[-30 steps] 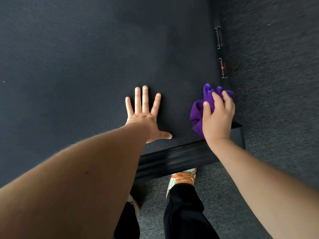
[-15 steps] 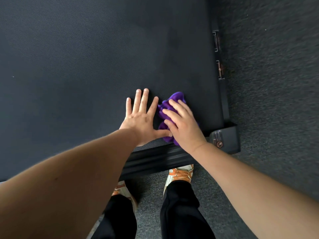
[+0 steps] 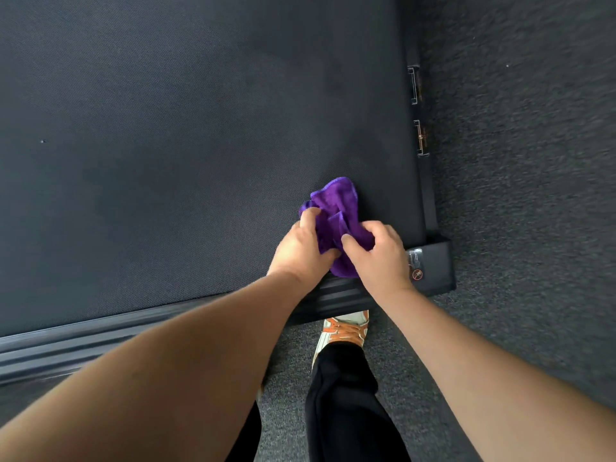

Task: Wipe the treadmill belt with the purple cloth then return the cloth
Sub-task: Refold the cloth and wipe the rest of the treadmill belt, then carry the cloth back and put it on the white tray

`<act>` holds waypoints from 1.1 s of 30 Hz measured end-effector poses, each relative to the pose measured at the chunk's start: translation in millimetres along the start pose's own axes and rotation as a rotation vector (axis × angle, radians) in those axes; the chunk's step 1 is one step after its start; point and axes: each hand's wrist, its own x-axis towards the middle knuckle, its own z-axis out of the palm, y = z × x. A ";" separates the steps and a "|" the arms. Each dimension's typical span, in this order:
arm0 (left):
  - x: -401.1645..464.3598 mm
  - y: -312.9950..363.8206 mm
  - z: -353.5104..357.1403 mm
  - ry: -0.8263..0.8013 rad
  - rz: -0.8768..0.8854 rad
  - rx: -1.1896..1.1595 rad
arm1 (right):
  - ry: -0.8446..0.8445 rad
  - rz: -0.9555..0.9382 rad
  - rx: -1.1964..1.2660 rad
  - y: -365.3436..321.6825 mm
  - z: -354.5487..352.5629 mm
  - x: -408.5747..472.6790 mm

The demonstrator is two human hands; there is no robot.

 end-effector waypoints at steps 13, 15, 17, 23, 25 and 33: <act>-33.5 -45.5 -27.6 0.289 -0.028 -0.052 | 0.042 0.074 -0.022 5.3 -8.3 0.2; -33.0 -48.7 -27.3 0.234 -0.091 -0.019 | -0.007 0.087 0.037 3.5 -8.5 -1.8; -31.6 -40.1 -23.7 0.184 -0.123 -0.039 | -0.108 0.042 0.045 -3.0 -5.4 -7.0; -14.9 -9.8 -12.0 0.211 -0.328 -0.234 | -0.115 0.144 -0.031 -7.4 3.8 1.1; -14.6 -3.8 -16.0 0.186 -0.322 -0.164 | -0.121 0.099 -0.024 -6.6 -0.6 1.1; -41.9 7.7 -22.7 0.389 -0.275 -0.256 | -0.050 0.179 0.227 -3.6 -36.5 -10.1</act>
